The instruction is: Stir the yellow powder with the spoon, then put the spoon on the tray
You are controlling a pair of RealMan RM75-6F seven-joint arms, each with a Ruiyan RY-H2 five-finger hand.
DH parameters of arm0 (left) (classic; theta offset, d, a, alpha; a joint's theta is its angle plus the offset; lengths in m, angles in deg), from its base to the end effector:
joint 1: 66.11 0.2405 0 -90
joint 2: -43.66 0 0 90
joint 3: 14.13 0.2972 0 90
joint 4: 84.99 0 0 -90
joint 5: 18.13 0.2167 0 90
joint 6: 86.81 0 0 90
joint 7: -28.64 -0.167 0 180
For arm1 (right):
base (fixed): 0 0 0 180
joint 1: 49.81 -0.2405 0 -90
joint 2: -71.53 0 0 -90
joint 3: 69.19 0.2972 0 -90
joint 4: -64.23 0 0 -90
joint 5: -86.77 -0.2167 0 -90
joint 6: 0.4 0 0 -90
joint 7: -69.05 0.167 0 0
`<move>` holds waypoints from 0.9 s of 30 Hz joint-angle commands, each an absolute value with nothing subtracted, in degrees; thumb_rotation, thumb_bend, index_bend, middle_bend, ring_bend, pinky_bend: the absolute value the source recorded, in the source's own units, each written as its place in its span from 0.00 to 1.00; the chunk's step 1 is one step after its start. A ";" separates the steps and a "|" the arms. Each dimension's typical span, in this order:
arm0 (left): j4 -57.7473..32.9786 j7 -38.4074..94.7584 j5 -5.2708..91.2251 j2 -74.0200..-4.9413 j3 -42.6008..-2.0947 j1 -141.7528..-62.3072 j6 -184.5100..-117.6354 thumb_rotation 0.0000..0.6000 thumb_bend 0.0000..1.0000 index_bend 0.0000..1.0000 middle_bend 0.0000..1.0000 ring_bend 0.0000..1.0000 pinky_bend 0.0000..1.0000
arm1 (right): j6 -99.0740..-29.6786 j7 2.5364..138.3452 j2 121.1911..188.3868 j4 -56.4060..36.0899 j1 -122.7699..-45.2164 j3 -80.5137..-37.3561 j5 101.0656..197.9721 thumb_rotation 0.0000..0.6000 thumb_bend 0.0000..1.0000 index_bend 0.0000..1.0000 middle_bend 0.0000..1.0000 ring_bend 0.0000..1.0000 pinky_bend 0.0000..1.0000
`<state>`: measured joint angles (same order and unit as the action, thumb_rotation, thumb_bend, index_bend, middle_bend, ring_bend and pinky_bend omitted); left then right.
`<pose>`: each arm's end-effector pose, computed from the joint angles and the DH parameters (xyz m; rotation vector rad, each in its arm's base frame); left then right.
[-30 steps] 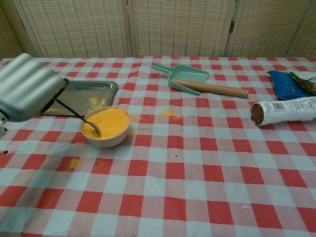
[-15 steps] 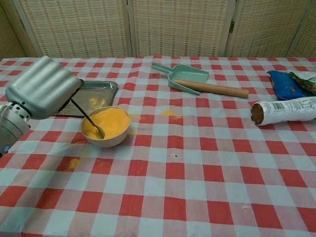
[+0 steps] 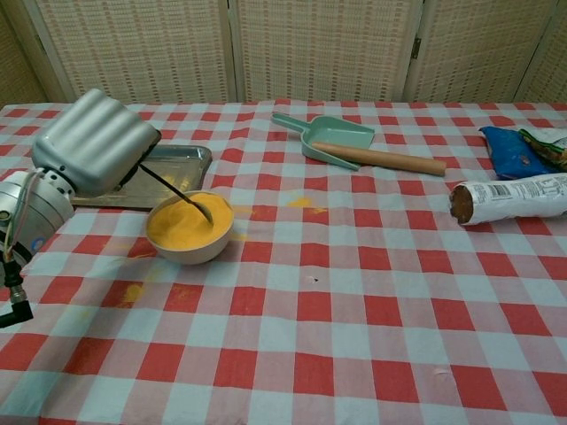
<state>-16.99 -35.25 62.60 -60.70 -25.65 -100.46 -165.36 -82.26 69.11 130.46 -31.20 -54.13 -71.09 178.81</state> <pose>-0.1799 0.3683 -0.0418 -1.5856 0.0026 -0.5729 -0.3432 -0.1836 0.1701 1.5547 -0.9428 0.8300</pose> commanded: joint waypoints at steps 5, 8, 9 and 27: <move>-11.09 -36.56 64.14 -57.53 -24.36 -98.23 -169.45 1.00 0.87 0.86 1.00 1.00 1.00 | -82.27 68.98 130.41 -31.44 -54.12 -71.48 179.62 1.00 0.09 0.00 0.00 0.00 0.00; -9.67 -37.34 64.52 -56.61 -23.10 -96.76 -170.77 1.00 0.87 0.86 1.00 1.00 1.00 | -82.61 68.89 130.38 -31.58 -54.00 -71.76 180.34 1.00 0.09 0.00 0.00 0.00 0.00; -9.63 -37.27 64.45 -56.59 -22.74 -96.36 -170.91 1.00 0.87 0.86 1.00 1.00 1.00 | -82.74 68.83 130.37 -31.65 -53.96 -71.83 180.55 1.00 0.09 0.00 0.00 0.00 0.00; -19.90 -33.64 63.64 -61.74 -22.97 -97.75 -167.58 1.00 0.87 0.86 1.00 1.00 1.00 | -83.50 68.75 130.18 -31.66 -53.53 -71.67 180.37 1.00 0.09 0.00 0.00 0.00 0.00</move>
<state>-19.07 -34.27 63.45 -61.06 -22.59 -97.20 -167.93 -83.52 68.72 130.20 -31.67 -53.54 -71.71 180.40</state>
